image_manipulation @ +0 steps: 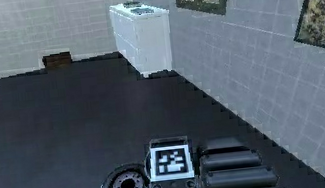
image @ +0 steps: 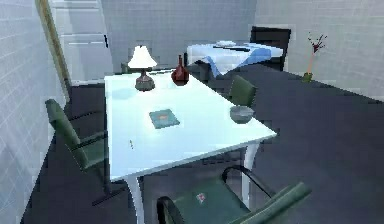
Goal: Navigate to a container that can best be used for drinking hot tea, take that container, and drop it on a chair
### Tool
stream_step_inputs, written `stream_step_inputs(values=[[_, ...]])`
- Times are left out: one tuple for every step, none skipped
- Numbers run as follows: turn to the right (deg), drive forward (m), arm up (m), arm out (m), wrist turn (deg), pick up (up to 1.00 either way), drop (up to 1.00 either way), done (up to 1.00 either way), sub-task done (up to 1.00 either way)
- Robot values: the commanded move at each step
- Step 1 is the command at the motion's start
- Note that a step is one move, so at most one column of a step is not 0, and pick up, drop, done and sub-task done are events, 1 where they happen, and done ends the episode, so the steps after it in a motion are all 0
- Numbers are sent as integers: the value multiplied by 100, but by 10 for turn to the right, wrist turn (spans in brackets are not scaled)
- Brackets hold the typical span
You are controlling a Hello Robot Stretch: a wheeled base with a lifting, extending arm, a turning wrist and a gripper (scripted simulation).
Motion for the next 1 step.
stream_step_inputs(values=[[-450, 0, 0, 0, 0, 0, 0, 0, 0]])
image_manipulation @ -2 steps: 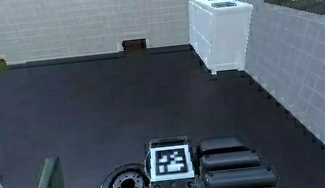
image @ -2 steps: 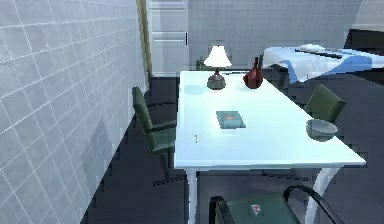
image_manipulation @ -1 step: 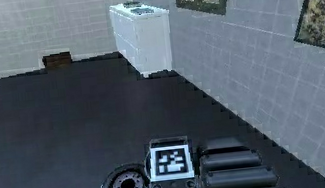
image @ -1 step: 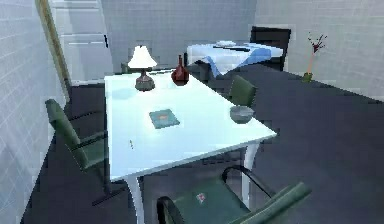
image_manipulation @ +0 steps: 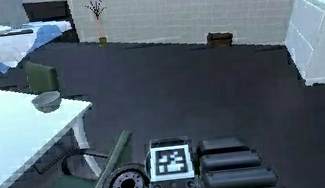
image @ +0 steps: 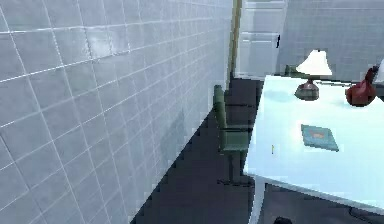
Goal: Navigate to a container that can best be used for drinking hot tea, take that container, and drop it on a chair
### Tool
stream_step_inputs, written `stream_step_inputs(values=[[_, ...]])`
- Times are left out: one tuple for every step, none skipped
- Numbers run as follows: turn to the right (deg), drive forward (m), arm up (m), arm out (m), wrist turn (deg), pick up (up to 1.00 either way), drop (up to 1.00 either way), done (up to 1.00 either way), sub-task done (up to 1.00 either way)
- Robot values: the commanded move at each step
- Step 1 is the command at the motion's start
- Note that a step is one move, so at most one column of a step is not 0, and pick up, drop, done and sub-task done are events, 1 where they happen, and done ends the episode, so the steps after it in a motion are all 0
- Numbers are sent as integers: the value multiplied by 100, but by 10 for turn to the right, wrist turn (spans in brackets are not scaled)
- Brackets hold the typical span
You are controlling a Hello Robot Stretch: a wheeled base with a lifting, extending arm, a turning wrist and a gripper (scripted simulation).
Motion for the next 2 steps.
stream_step_inputs(values=[[-450, 0, 0, 0, 0, 0, 0, 0, 0], [-60, 0, 0, 0, 0, 0, 0, 0, 0]])
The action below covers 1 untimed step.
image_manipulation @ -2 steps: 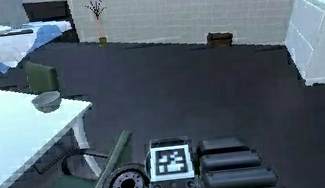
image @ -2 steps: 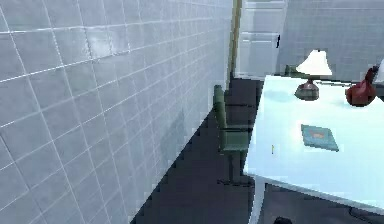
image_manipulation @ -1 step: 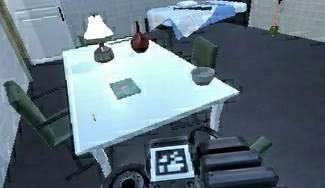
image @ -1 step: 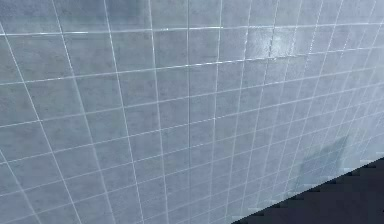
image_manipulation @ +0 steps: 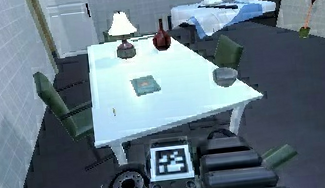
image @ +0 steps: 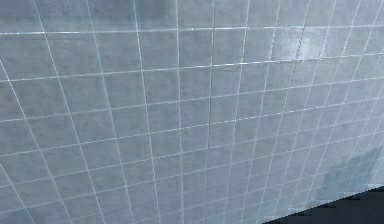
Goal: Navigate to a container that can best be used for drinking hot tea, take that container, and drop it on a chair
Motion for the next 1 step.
stream_step_inputs(values=[[0, 0, 0, 48, 0, 0, 0, 0, 0]])
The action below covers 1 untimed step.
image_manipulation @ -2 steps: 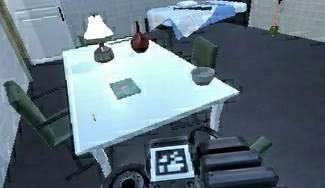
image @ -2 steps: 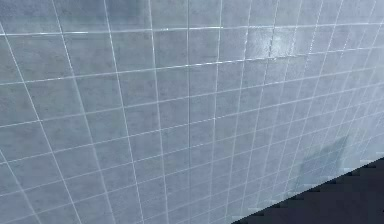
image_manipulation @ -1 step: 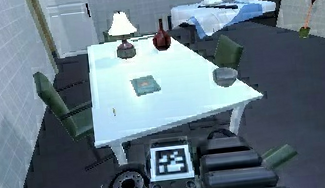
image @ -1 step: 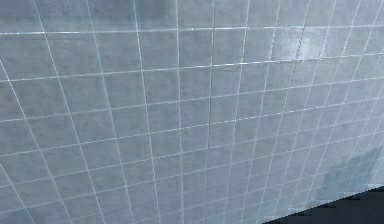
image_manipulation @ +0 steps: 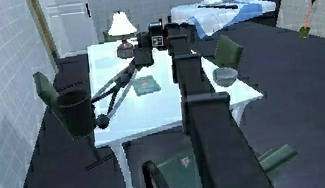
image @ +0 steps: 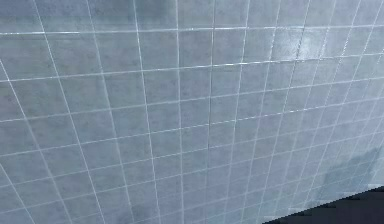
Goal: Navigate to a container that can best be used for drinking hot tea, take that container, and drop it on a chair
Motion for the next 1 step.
stream_step_inputs(values=[[0, 0, 0, 0, 450, 0, 0, 0, 0]])
